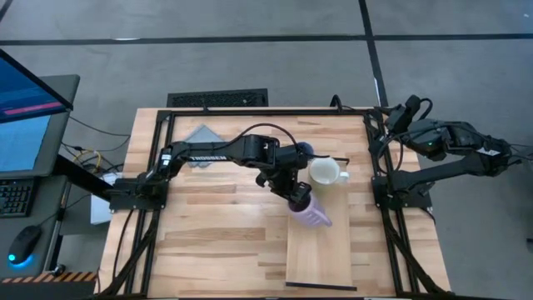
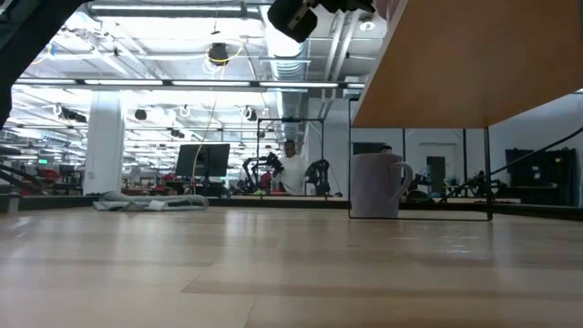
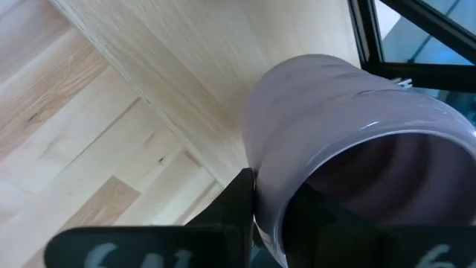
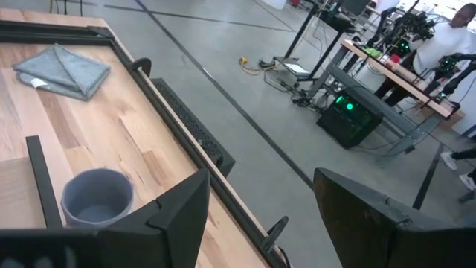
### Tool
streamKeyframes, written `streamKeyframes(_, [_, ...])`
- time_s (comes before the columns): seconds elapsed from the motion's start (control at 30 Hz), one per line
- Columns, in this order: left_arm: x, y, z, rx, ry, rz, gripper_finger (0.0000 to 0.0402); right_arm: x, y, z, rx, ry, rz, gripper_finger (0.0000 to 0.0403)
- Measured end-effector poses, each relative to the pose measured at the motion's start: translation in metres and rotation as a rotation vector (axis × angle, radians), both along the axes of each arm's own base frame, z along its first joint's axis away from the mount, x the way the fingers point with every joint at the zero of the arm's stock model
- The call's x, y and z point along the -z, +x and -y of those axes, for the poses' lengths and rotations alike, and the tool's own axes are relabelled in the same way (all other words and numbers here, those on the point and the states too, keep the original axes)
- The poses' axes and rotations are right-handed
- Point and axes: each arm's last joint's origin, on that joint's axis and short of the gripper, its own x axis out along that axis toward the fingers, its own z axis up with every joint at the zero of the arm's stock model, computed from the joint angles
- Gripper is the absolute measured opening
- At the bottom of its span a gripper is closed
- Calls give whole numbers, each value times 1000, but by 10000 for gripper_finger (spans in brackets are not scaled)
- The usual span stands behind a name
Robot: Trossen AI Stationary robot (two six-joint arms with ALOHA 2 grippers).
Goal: Stack small to large cups/mugs on shelf
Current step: Put the violet mug on the shelf
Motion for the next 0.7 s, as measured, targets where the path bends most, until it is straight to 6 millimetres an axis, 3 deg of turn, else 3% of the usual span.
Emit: streamKeyframes(0.7, [0, 0, -2, 11, -18, 1, 36, 1, -1, 0, 0, -1, -18, 265])
